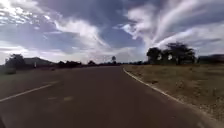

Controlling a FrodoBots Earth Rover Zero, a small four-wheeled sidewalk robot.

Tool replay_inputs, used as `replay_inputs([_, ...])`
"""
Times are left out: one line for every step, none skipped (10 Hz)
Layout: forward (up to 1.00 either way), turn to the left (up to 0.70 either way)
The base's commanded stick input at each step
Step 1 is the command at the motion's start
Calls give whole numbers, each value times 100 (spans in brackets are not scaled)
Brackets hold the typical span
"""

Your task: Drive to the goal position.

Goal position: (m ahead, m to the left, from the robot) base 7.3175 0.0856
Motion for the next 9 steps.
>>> replay_inputs([100, 0])
replay_inputs([100, 0])
replay_inputs([100, 0])
replay_inputs([100, 0])
replay_inputs([100, 0])
replay_inputs([100, 0])
replay_inputs([100, 0])
replay_inputs([100, 0])
replay_inputs([100, 0])
